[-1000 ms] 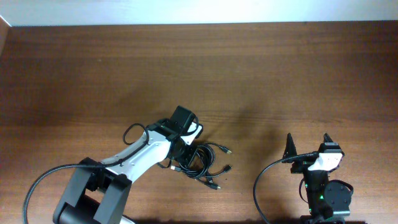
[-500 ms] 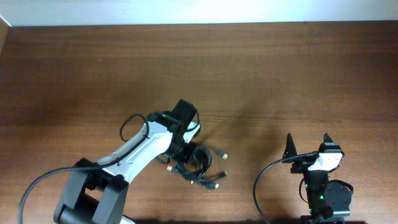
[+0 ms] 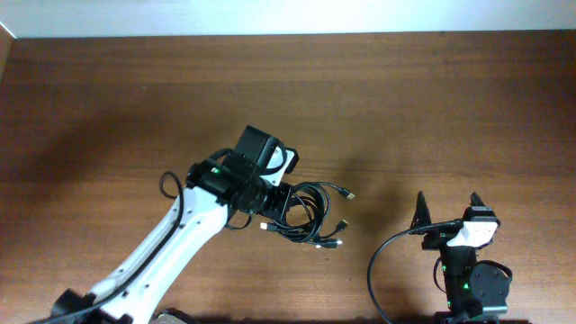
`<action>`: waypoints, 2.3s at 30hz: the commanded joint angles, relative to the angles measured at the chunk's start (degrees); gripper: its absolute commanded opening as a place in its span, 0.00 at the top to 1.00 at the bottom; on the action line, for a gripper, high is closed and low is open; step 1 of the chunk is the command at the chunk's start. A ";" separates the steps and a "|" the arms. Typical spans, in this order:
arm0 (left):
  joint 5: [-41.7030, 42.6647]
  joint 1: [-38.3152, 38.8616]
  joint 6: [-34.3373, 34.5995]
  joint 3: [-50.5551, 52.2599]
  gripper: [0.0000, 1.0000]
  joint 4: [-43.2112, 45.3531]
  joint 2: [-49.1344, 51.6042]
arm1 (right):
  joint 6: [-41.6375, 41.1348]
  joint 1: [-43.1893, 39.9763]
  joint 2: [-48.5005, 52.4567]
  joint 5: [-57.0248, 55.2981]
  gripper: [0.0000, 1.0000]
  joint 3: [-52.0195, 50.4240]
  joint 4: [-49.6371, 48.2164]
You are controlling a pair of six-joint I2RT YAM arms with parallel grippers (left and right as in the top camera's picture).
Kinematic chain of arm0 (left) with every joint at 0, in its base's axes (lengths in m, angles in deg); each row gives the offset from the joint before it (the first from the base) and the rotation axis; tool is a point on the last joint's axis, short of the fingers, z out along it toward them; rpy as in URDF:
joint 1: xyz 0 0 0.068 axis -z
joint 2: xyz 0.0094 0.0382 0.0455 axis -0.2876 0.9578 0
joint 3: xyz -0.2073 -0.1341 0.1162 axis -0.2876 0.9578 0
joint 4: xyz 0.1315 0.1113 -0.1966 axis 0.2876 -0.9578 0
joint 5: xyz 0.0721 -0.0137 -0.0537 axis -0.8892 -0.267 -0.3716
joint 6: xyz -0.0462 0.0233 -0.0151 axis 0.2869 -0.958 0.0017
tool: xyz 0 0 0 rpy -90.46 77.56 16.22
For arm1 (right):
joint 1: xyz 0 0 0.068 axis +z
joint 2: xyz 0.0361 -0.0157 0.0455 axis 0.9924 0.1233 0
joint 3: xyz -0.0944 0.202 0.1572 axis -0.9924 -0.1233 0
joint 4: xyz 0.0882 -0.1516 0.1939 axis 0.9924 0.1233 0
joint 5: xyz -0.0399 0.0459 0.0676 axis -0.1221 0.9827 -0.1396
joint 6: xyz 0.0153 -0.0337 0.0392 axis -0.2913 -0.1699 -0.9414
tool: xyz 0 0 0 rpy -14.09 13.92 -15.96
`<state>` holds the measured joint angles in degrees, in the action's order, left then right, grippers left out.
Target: Untangle cables
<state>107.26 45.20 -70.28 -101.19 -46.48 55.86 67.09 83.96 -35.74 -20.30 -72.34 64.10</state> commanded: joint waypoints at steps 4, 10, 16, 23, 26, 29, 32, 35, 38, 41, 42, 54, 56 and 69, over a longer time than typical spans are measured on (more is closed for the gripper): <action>4.52 -0.15 -0.20 -1.22 1.00 1.49 -8.28 | -0.68 -0.35 -0.61 6.47 0.01 4.94 0.20; 4.59 -0.15 -2.08 -1.22 1.00 5.31 -10.99 | -0.94 -0.35 -0.52 8.07 0.01 21.92 23.50; 12.39 -0.15 -2.10 -1.22 1.00 13.62 -11.08 | -11.80 -0.35 2.32 13.22 0.01 38.07 40.48; 22.80 -0.15 -2.08 -1.22 1.00 18.82 -11.06 | -14.12 -0.35 12.94 22.84 0.01 50.18 52.46; 26.60 -0.13 -2.10 -1.22 1.00 19.30 -11.08 | -14.12 -0.35 21.79 28.96 0.01 56.37 58.53; 29.27 -0.13 -2.10 -1.22 1.00 19.93 -11.06 | -14.12 -0.35 28.92 36.09 0.01 60.96 60.37; 33.83 -0.13 -2.10 -1.22 1.00 22.23 -11.08 | -14.19 -0.35 33.86 40.72 0.01 63.08 59.32; 35.80 -0.09 -2.10 -1.22 1.00 24.52 -11.08 | -14.19 -0.35 37.27 50.77 0.01 63.19 56.48; 35.82 -0.09 -2.08 -1.22 1.00 25.55 -11.06 | -14.19 -0.35 40.22 57.07 0.01 63.19 55.65; 35.85 -0.09 -2.05 -1.22 1.00 26.36 -11.06 | -14.16 -0.35 42.91 60.41 0.16 63.19 55.67; 35.85 -0.09 -2.03 -1.22 1.00 26.56 -11.06 | -14.16 -0.35 43.56 60.67 0.22 63.19 55.69; 35.63 4.59 -0.52 -1.22 1.00 29.83 -11.06 | -14.14 -0.31 44.74 62.05 0.36 63.19 55.58; 34.23 5.38 -0.52 -1.22 1.00 30.40 -11.06 | -14.12 -0.31 44.74 62.03 0.48 63.19 55.58; 32.46 5.49 2.51 -1.22 1.00 30.75 -11.06 | -14.12 -0.31 44.74 61.61 0.96 63.19 56.22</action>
<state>139.32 50.51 -70.89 -101.35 -16.26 46.09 52.16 83.96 9.15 40.74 -10.18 120.23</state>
